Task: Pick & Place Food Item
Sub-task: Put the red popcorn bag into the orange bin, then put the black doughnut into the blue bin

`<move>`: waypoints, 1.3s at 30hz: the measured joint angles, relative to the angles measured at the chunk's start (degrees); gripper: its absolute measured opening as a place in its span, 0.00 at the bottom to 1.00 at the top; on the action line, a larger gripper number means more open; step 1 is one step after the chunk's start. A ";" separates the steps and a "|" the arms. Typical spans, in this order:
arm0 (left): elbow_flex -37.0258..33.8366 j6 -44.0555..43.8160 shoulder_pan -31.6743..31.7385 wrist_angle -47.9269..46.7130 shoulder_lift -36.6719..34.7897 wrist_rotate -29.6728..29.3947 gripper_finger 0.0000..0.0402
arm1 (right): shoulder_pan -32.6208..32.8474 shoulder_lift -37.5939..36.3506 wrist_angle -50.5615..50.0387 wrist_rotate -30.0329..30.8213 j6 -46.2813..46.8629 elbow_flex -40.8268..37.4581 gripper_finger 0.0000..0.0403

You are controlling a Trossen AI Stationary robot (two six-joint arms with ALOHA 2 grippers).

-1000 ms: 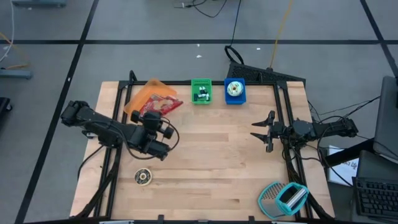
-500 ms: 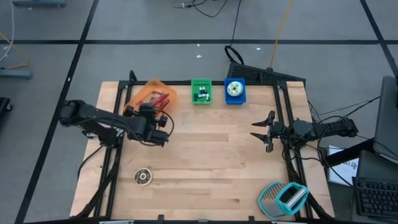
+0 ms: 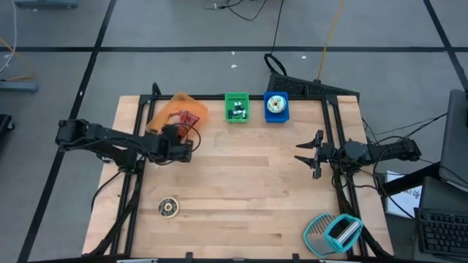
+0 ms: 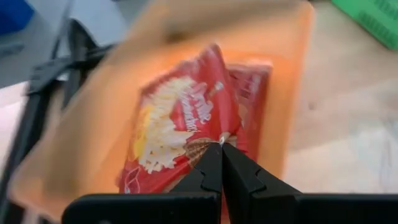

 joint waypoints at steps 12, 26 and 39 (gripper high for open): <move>-2.34 10.14 2.07 10.48 0.37 7.99 0.03 | 0.02 -0.01 0.00 0.00 0.00 0.00 0.46; -2.25 15.89 2.04 10.74 -6.59 15.89 0.58 | 0.02 0.00 0.00 0.00 0.00 0.00 0.46; 2.77 13.75 -6.86 12.21 -18.04 48.86 0.71 | 0.02 -0.01 0.02 0.00 0.01 0.00 0.46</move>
